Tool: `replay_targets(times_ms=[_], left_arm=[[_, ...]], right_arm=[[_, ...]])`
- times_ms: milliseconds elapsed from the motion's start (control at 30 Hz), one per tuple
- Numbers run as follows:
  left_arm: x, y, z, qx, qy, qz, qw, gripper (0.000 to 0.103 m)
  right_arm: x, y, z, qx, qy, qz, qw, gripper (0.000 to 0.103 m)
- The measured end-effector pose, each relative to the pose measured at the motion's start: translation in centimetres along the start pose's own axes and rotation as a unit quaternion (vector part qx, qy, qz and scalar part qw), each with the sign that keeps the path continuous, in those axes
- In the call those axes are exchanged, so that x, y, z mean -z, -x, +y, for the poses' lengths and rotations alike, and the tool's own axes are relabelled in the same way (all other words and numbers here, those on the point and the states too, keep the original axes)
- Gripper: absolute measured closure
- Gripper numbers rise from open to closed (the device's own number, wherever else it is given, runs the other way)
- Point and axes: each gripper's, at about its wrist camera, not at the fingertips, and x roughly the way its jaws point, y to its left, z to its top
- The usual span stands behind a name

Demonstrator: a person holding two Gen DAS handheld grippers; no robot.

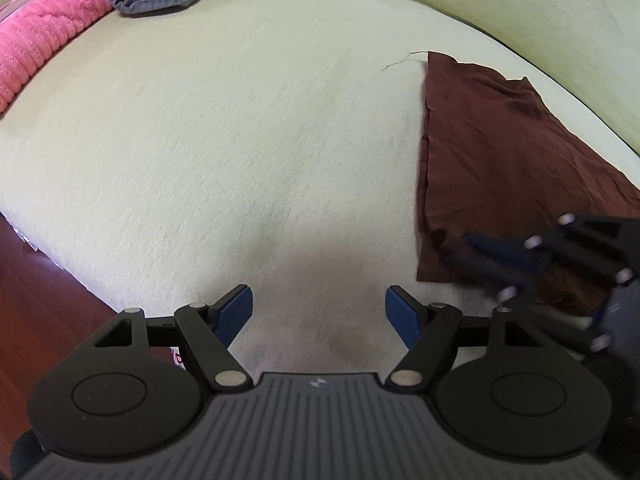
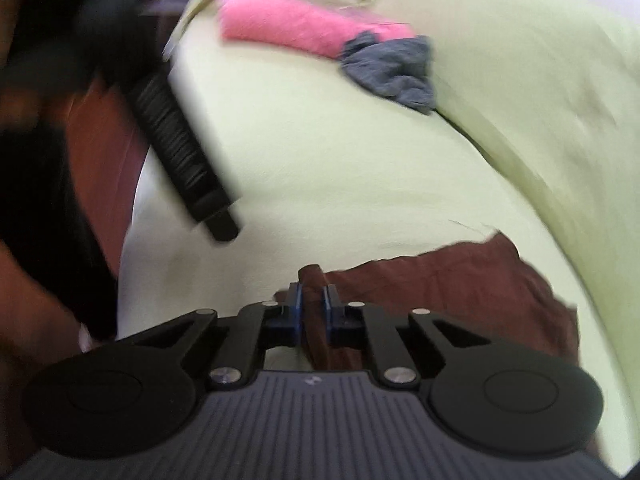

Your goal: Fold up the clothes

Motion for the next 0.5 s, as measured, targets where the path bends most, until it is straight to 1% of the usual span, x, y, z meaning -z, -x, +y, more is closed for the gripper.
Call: replay_targets(times_ms=[33, 67, 133, 167, 233, 267, 300, 333, 367, 500], left_arm=[[0.0, -0.1, 0.1, 0.001, 0.001, 0.000, 1.0000, 0.029], [-0.1, -0.1, 0.1, 0.002, 0.001, 0.000, 1.0000, 0.029], [-0.1, -0.3, 0.2, 0.001, 0.001, 0.002, 1.0000, 0.029], [-0.1, -0.4, 0.2, 0.001, 0.001, 0.003, 1.0000, 0.029], [-0.1, -0.3, 0.1, 0.002, 0.000, 0.003, 1.0000, 0.029], [-0.1, -0.3, 0.1, 0.003, 0.000, 0.003, 1.0000, 0.029], [-0.1, -0.3, 0.1, 0.002, 0.000, 0.003, 1.0000, 0.029], [-0.1, -0.4, 0.2, 0.001, 0.001, 0.003, 1.0000, 0.029], [-0.2, -0.4, 0.2, 0.001, 0.002, 0.003, 1.0000, 0.029], [-0.2, -0.5, 0.0, 0.002, 0.000, 0.004, 1.0000, 0.029]], right_arm=[[0.0, 0.6, -0.8, -0.012, -0.035, -0.012, 0.999, 0.095], [0.0, 0.9, -1.3, -0.015, -0.051, -0.017, 0.998, 0.095], [0.4, 0.9, -2.0, -0.025, -0.079, -0.014, 0.996, 0.094], [0.6, 0.5, -1.4, -0.021, -0.061, 0.000, 0.998, 0.094], [1.0, -0.4, 0.0, -0.008, -0.015, 0.031, 0.999, 0.089], [1.2, -0.9, 0.7, -0.002, 0.008, 0.046, 0.999, 0.083], [1.5, -0.7, 1.8, 0.005, 0.046, 0.043, 0.998, 0.070], [1.6, -0.6, 2.5, 0.017, 0.069, 0.039, 0.997, 0.067], [1.7, -0.6, 3.1, 0.030, 0.088, 0.035, 0.995, 0.067], [2.2, -1.9, 4.6, 0.057, 0.150, 0.048, 0.986, 0.066]])
